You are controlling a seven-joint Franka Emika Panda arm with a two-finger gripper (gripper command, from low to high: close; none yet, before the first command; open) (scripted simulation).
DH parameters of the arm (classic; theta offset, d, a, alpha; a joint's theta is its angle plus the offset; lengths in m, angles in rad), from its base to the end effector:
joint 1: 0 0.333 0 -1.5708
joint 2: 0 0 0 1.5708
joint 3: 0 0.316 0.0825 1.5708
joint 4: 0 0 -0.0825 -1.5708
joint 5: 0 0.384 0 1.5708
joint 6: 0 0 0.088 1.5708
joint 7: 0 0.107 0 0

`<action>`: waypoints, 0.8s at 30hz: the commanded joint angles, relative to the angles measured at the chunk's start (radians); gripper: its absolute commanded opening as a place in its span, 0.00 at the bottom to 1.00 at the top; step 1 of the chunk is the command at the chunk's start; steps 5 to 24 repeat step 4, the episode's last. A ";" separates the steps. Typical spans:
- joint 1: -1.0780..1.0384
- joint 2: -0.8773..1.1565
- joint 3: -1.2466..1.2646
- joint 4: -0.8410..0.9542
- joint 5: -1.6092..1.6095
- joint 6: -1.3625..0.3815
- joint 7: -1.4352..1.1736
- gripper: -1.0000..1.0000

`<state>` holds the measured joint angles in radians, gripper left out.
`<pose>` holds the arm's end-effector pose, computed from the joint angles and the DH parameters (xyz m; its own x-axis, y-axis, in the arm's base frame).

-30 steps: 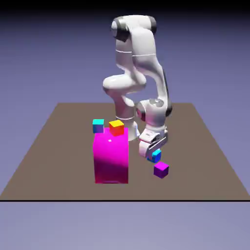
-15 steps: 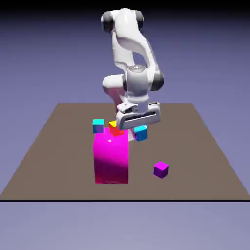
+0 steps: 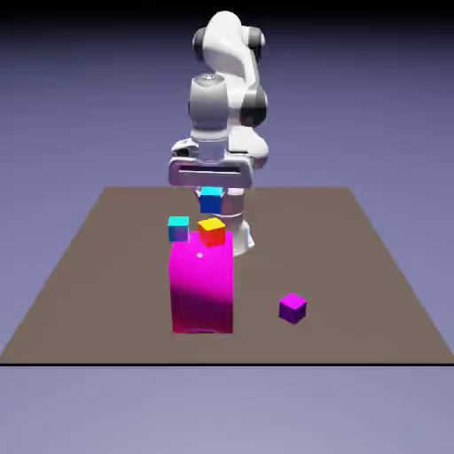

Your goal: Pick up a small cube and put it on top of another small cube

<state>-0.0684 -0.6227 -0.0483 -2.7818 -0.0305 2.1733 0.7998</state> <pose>0.3352 -0.0389 0.3874 0.6290 -0.7774 0.0077 -0.7773 -0.6290 -0.0119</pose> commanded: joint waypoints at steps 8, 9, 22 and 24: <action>0.001 -0.031 0.002 0.055 -0.002 -0.087 0.002 1.00; 0.001 -0.031 0.002 0.055 -0.002 -0.087 0.002 1.00; 0.001 -0.031 0.002 0.055 -0.002 -0.087 0.002 1.00; 0.001 -0.031 0.002 0.055 -0.002 -0.087 0.002 1.00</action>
